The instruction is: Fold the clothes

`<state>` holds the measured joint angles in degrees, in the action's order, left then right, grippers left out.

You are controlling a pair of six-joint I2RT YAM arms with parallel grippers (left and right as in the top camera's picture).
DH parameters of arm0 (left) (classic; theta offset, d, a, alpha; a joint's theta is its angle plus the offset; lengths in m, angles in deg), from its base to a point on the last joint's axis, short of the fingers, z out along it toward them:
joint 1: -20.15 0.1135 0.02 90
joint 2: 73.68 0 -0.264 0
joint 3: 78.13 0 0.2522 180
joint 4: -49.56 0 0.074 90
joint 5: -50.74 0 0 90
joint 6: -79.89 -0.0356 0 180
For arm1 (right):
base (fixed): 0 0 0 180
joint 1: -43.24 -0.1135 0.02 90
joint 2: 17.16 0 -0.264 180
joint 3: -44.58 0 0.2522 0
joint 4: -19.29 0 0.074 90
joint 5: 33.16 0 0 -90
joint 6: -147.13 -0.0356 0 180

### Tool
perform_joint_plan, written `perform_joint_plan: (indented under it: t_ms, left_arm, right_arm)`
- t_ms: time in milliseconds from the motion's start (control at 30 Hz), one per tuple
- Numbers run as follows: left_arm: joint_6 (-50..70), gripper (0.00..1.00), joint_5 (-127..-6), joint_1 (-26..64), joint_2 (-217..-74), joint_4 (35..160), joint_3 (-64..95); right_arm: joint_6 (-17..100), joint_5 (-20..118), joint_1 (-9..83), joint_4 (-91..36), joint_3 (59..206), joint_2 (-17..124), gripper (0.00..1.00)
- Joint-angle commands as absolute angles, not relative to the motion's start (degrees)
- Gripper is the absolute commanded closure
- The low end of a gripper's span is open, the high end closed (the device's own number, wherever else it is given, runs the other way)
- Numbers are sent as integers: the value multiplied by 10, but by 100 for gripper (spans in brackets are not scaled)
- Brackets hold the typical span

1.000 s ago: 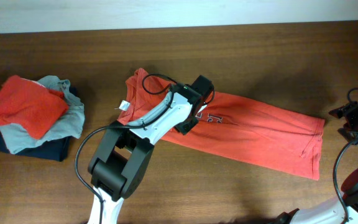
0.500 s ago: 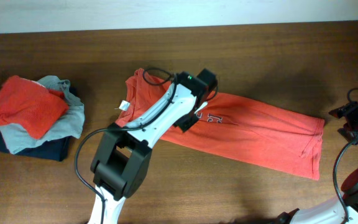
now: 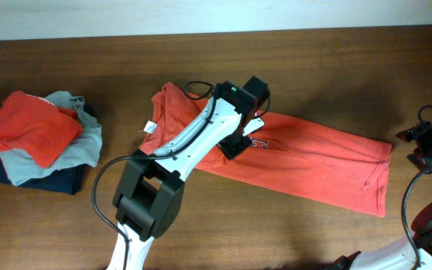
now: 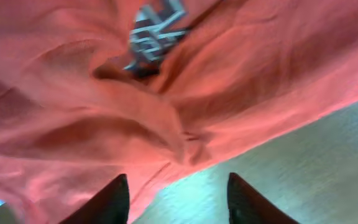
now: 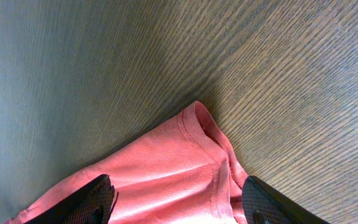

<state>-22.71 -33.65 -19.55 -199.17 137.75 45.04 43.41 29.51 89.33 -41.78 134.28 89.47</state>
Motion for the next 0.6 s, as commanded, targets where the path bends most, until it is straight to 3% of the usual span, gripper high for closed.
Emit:
perform_joint_plan:
  t_ms: [0, 200, 367, 567]
  left_arm:
    - [-189, 47, -229, -170, -1998, 1377, 462]
    - [-161, 37, -258, -33, -1998, 1286, 473]
    - [-162, 38, -359, 71, -2002, 1228, 473]
    - [-166, 40, -465, 121, -2038, 1193, 473]
  right_arm:
    - [433, 296, 889, -416, 1351, 882, 29]
    - [433, 296, 889, -416, 1351, 882, 29]
    - [433, 312, 889, -416, 1350, 882, 28]
    - [433, 320, 886, -416, 1345, 882, 29]
